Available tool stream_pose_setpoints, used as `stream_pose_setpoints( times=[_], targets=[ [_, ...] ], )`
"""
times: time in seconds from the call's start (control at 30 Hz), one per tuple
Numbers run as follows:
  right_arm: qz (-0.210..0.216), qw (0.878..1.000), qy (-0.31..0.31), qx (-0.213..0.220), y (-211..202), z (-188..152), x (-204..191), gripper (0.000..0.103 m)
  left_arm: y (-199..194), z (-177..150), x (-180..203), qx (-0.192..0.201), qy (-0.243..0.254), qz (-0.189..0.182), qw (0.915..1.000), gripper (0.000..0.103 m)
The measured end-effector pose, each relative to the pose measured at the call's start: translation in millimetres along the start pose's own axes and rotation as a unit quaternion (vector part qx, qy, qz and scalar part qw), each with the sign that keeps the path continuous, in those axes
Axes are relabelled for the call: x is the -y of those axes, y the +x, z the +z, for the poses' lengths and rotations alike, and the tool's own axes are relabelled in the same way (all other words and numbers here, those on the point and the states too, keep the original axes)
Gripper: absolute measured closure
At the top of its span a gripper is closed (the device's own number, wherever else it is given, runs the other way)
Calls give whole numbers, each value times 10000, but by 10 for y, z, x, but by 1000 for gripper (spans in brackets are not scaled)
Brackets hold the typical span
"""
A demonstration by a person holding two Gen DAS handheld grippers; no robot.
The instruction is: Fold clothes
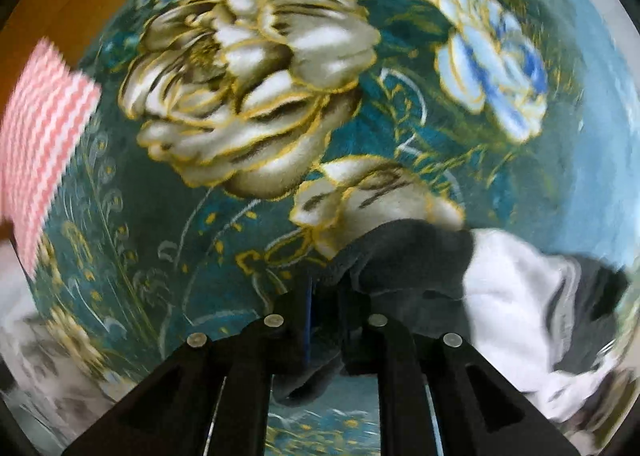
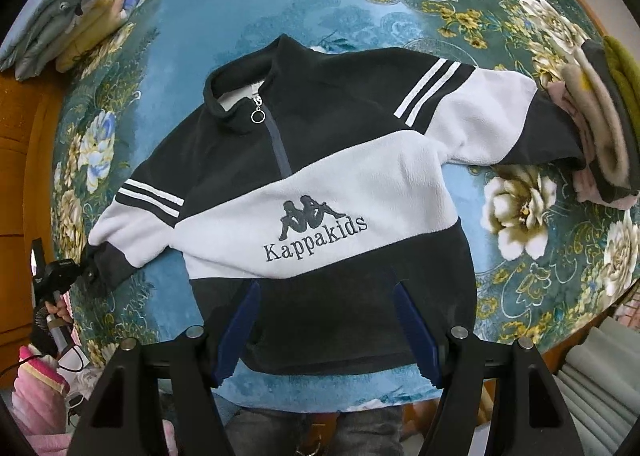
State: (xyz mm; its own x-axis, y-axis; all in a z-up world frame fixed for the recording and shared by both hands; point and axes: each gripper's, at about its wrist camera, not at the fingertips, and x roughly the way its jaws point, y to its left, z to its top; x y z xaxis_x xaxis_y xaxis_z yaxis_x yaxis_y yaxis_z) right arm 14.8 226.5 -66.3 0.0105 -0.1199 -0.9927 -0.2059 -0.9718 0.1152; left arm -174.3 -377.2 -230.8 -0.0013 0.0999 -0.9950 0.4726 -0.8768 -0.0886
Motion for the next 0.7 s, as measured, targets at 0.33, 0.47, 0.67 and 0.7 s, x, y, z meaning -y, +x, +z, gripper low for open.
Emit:
stream_pose_setpoints(
  times=[0.33,0.47,0.67,0.7],
  targets=[
    [66,9992,360,-129,93,-255,276,30,-300,-1251,785,4,1663,-961,9814,70],
    [126,9980,595,-178,127,-380,486,30,-23,-2098,1421,-744,2869,-1312,9460,69],
    [251,9957,871,-179,182,-692,850,30,344,-2972,1928,-1041,3716,-1051,9166,69],
    [285,9951,926,-191,208,-743,922,30,403,-3027,1981,-1010,3780,-914,9157,69]
  ],
)
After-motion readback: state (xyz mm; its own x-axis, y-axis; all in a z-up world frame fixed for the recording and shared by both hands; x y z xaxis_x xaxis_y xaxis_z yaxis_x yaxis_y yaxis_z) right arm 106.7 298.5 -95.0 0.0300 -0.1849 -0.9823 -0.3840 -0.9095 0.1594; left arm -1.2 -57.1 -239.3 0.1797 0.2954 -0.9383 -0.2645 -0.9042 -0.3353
